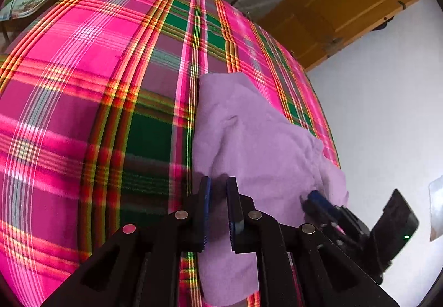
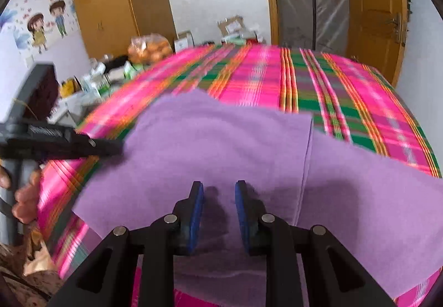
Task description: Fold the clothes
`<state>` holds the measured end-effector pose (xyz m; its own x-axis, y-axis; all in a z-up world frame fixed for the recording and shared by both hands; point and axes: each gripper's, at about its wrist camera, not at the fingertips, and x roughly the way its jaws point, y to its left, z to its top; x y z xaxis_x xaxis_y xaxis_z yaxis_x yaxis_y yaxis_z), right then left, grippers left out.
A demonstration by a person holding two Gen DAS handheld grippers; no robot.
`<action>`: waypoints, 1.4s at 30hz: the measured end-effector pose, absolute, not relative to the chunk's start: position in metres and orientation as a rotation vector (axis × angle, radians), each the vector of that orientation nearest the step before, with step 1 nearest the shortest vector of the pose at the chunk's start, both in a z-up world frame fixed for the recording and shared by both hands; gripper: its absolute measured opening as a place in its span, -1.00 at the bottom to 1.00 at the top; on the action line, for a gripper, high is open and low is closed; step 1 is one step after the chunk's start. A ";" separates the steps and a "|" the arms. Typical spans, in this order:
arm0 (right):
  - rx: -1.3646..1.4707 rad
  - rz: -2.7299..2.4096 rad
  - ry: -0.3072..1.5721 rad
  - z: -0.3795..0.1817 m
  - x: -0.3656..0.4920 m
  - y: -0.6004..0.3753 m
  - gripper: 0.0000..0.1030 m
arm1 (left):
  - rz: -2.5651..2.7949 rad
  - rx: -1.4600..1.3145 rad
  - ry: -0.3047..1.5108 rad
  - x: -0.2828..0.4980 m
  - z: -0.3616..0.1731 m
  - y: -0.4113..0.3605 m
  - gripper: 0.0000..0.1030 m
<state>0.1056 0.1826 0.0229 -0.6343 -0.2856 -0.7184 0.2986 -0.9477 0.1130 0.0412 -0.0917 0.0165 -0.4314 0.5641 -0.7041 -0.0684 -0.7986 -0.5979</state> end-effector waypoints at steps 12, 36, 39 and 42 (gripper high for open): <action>1.138 -2.571 -0.018 0.021 0.118 0.180 -0.50 | 2.286 -1.416 -0.686 0.055 0.011 -0.093 -0.75; 1.080 -2.585 -0.093 0.027 0.129 0.185 -0.42 | 2.255 -1.437 -0.708 0.066 0.005 -0.098 -0.62; 1.036 -2.541 -0.065 0.033 0.130 0.173 -0.39 | 2.237 -1.438 -0.719 0.069 0.005 -0.100 -0.62; 0.993 -2.468 0.002 0.037 0.130 0.150 -0.30 | 2.216 -1.437 -0.736 0.072 0.003 -0.102 -0.62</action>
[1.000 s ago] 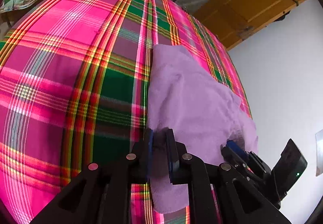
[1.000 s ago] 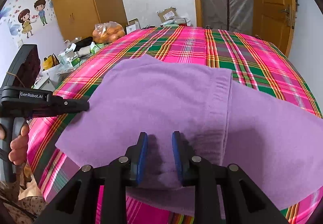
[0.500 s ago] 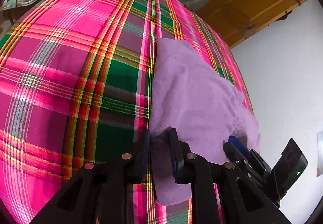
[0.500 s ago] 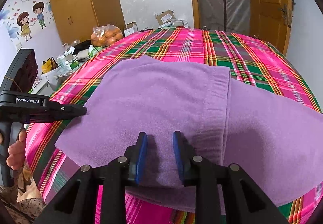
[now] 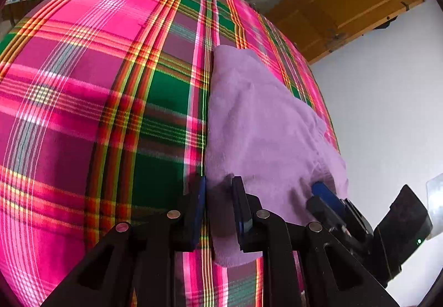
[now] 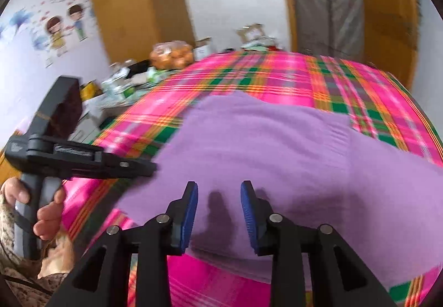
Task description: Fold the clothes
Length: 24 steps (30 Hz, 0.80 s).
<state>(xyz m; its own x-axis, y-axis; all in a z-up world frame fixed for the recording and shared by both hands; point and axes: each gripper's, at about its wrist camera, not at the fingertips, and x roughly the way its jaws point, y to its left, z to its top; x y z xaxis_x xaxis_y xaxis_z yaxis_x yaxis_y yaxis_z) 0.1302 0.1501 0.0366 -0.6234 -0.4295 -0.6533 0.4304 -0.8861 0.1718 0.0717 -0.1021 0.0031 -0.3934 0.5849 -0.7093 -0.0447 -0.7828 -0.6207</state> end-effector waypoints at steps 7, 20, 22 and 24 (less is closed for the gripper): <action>1.023 -2.311 0.137 0.022 0.131 0.105 -0.23 | 2.130 -1.431 -0.827 0.079 -0.003 -0.112 -0.62; 0.999 -2.260 0.166 0.020 0.128 0.091 0.18 | 1.951 -1.453 -0.905 0.066 -0.002 -0.100 -0.61; 0.982 -2.269 0.204 0.020 0.130 0.085 0.18 | 1.938 -1.445 -0.910 0.065 0.002 -0.098 -0.61; 0.975 -2.280 0.240 0.018 0.131 0.081 0.19 | 1.925 -1.438 -0.914 0.065 0.003 -0.096 -0.61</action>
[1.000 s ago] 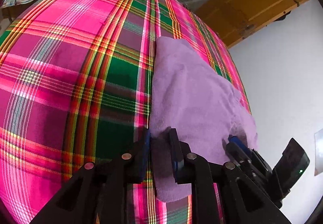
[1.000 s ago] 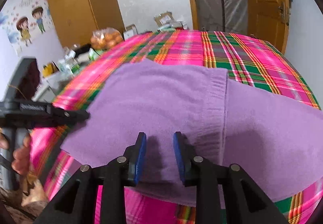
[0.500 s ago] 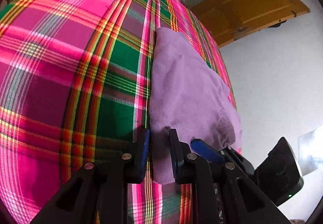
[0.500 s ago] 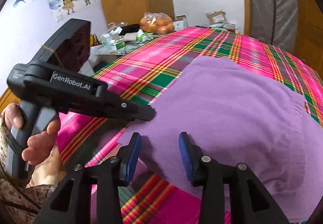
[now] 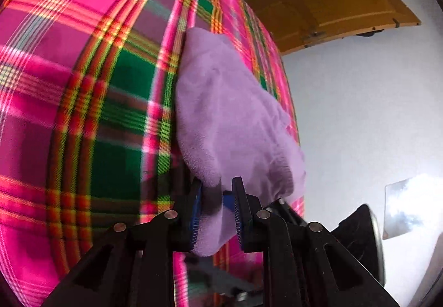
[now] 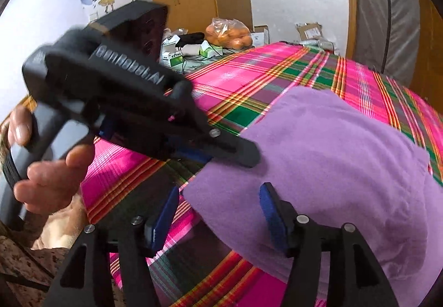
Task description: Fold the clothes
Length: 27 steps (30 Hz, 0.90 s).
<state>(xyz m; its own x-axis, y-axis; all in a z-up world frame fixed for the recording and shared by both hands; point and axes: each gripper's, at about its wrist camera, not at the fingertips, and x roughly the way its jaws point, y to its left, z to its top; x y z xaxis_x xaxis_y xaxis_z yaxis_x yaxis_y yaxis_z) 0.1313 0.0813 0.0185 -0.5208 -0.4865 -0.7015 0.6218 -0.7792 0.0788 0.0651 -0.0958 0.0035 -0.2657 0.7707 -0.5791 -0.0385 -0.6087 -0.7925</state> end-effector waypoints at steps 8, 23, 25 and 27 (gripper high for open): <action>0.989 -2.331 0.318 0.011 0.126 0.077 0.19 | 1.869 -1.451 -0.955 0.055 0.002 -0.089 -0.61; 1.010 -2.367 0.126 0.015 0.099 0.107 -0.54 | 1.999 -1.430 -1.012 0.025 0.002 -0.113 -0.42; 1.000 -2.358 0.105 0.017 0.100 0.110 -0.56 | 2.019 -1.448 -1.000 0.014 -0.001 -0.113 -0.42; 0.990 -2.350 0.090 0.020 0.103 0.112 -0.56 | 2.010 -1.469 -1.021 0.004 -0.004 -0.111 -0.42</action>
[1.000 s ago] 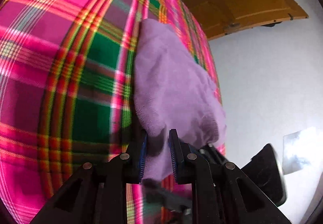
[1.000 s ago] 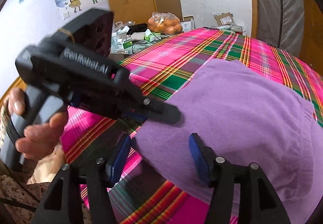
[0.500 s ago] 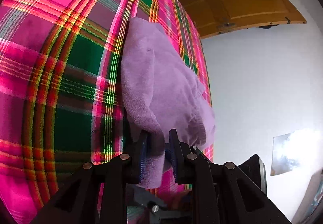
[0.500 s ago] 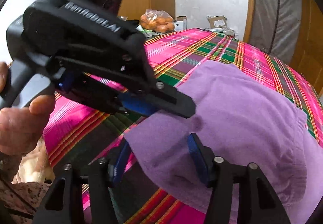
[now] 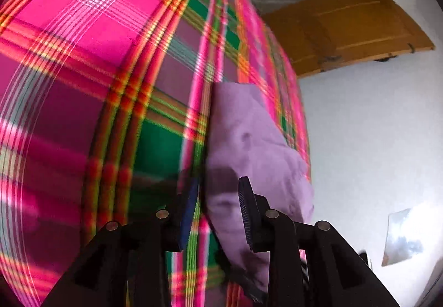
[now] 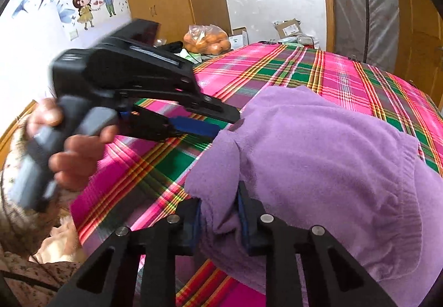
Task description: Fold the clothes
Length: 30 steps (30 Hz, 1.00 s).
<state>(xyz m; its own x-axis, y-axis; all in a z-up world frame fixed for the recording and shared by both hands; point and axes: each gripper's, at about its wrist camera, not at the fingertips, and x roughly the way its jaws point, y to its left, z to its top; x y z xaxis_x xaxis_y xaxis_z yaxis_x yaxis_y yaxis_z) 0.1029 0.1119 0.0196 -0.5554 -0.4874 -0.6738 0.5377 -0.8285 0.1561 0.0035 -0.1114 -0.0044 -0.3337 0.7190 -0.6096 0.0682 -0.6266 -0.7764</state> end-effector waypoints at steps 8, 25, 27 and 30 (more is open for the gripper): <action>0.959 -2.327 0.065 0.029 0.114 0.118 -0.57 | 1.975 -1.470 -0.950 -0.034 -0.004 -0.090 -0.40; 0.970 -2.333 0.142 0.030 0.107 0.097 -0.58 | 1.963 -1.439 -0.908 -0.073 0.002 -0.076 -0.78; 0.962 -2.326 0.148 0.031 0.107 0.091 -0.58 | 1.972 -1.423 -0.906 -0.075 0.004 -0.081 -0.78; 0.951 -2.307 0.136 0.034 0.105 0.083 -0.58 | 2.000 -1.408 -0.891 -0.079 0.008 -0.090 -0.78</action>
<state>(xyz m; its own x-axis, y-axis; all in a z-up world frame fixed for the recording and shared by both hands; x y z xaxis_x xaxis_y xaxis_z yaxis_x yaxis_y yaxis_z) 0.1055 0.0827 0.0338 -0.5399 -0.5159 -0.6651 0.5907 -0.7951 0.1373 -0.0790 -0.0903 0.0079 -0.3150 0.7380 -0.5968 -0.0501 -0.6408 -0.7660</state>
